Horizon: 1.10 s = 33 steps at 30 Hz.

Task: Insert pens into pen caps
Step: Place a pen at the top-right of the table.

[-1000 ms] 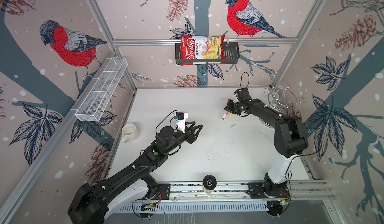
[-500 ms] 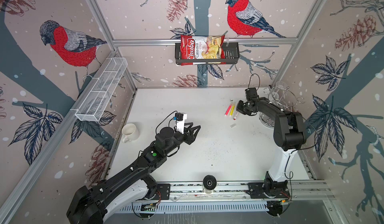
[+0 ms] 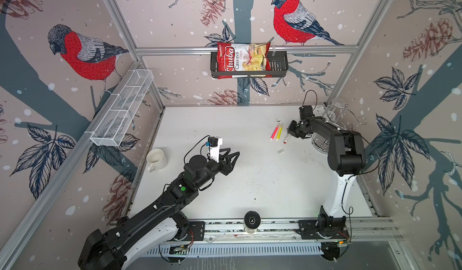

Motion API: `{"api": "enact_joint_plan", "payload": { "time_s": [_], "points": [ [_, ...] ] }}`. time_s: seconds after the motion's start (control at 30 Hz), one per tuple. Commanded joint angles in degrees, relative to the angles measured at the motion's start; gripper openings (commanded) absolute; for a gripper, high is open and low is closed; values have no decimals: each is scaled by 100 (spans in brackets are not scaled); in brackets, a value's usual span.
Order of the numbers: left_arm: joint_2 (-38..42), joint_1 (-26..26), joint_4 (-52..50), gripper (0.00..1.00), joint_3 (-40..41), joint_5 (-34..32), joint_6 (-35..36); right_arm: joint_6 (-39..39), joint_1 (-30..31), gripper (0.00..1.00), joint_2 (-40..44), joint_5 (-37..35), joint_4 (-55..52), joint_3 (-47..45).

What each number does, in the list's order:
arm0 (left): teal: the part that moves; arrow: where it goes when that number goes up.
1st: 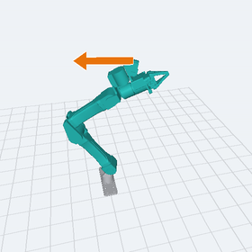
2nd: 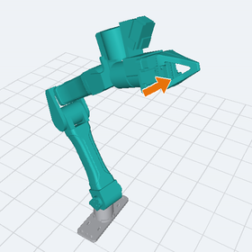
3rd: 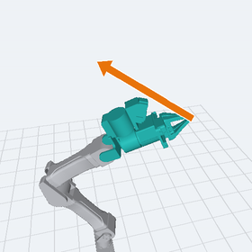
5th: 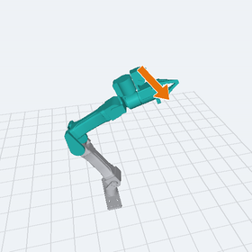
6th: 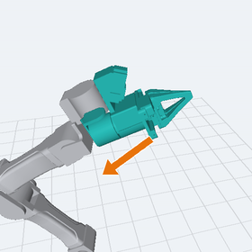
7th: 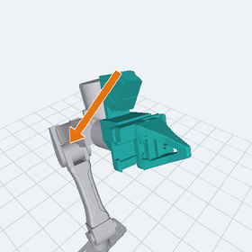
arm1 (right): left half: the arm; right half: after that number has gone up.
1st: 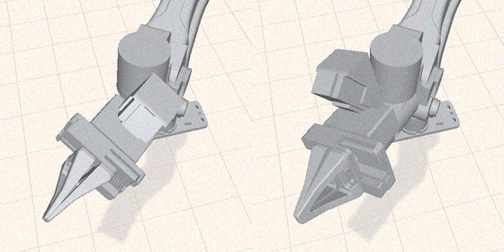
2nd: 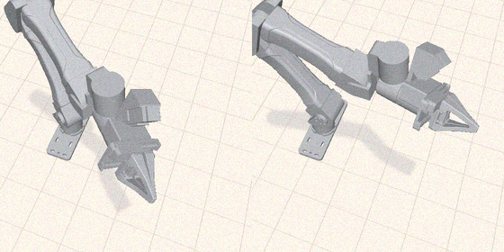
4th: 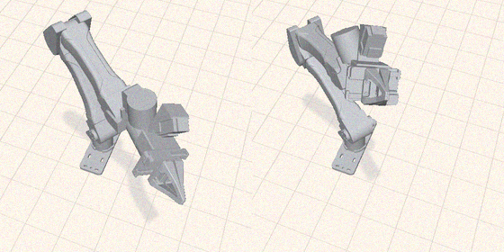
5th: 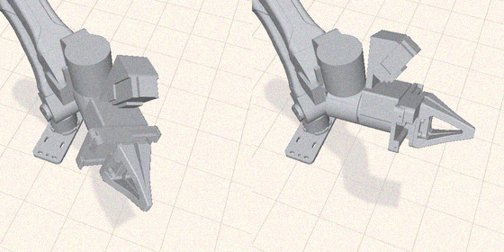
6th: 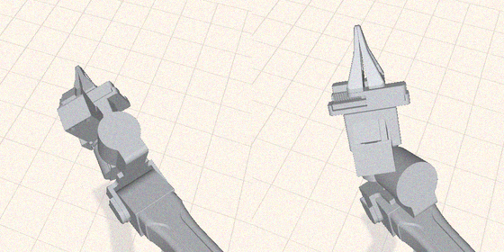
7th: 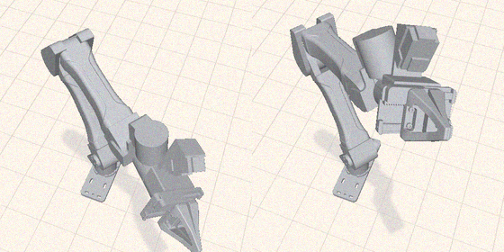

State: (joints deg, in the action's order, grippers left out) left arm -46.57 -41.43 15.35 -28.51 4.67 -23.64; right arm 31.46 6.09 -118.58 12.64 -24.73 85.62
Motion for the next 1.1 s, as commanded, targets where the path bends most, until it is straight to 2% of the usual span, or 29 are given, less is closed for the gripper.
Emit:
{"api": "enact_joint_plan", "payload": {
  "time_s": [0.0,0.13,0.3,0.47,0.53,0.9,1.07],
  "points": [
    [39,-5,-32,56,4,-36,24,74,9,0,-139,256,8,122],
    [86,-5,-65,56,8,-59,25,113,41,2,-311,421,8,248],
    [172,-5,-128,56,6,-105,52,159,49,23,-384,544,43,305],
    [170,1,-197,56,21,-210,70,128,110,36,-300,520,4,305],
    [116,22,-250,56,17,-250,57,94,142,48,-267,528,12,284],
    [-417,446,-994,56,-132,-741,-254,62,272,47,293,417,52,-31],
    [-903,727,-1317,57,-281,-836,-382,33,322,47,659,403,165,-366]
  ]
}}
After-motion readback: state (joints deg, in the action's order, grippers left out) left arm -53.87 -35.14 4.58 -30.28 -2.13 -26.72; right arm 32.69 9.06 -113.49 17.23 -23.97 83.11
